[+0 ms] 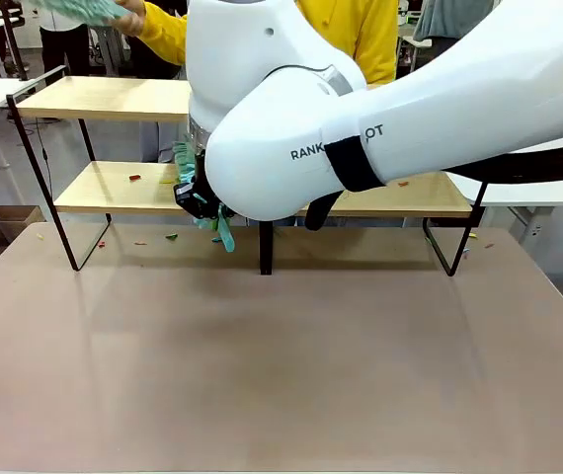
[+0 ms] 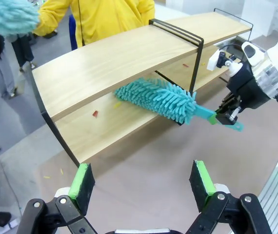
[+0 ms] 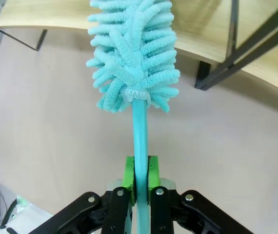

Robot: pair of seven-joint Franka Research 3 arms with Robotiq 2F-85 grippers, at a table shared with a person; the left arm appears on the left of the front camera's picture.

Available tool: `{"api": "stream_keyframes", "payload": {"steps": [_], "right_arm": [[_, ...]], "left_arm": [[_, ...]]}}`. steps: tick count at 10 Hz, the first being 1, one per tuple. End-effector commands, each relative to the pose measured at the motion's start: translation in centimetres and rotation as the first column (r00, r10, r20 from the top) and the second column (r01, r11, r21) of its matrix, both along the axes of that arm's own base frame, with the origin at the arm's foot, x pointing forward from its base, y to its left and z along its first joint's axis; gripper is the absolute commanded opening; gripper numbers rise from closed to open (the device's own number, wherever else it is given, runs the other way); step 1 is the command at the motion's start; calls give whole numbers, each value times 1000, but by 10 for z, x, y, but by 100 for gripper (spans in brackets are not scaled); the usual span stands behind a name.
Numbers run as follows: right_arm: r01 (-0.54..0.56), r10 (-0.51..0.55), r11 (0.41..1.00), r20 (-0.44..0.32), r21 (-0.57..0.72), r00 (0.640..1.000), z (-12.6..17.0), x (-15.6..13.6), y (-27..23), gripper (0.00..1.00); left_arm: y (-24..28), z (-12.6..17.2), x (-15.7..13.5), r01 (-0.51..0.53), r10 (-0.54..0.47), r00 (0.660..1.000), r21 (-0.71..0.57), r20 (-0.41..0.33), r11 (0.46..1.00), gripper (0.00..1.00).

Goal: Clean the shelves.
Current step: Clean another randomly selected level of the Shelf with the Duster.

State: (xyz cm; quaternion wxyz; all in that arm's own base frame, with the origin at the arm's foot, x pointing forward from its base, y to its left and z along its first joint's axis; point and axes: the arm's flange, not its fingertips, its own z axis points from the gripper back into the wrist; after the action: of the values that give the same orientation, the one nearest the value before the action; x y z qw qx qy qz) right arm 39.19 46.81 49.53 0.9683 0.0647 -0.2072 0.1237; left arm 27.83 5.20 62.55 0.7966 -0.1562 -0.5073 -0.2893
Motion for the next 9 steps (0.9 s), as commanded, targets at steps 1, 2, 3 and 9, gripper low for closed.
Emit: {"api": "stream_keyframes", "payload": {"steps": [1,2,3,9], "right_arm": [[-14,13,1000,36,21,999,0,7,14,12],[-30,29,999,34,27,999,-2,10,19,12],[-57,56,998,42,33,998,-3,10,28,12],[-188,189,982,19,-26,982,3,18,61,12]], "left_arm": [[1,0,1,3,-3,1000,5,4,1000,100],[1,0,1,3,-3,1000,5,4,1000,100],[1,0,1,3,-3,1000,5,4,1000,100],[1,0,1,3,-3,1000,5,4,1000,100]]}}
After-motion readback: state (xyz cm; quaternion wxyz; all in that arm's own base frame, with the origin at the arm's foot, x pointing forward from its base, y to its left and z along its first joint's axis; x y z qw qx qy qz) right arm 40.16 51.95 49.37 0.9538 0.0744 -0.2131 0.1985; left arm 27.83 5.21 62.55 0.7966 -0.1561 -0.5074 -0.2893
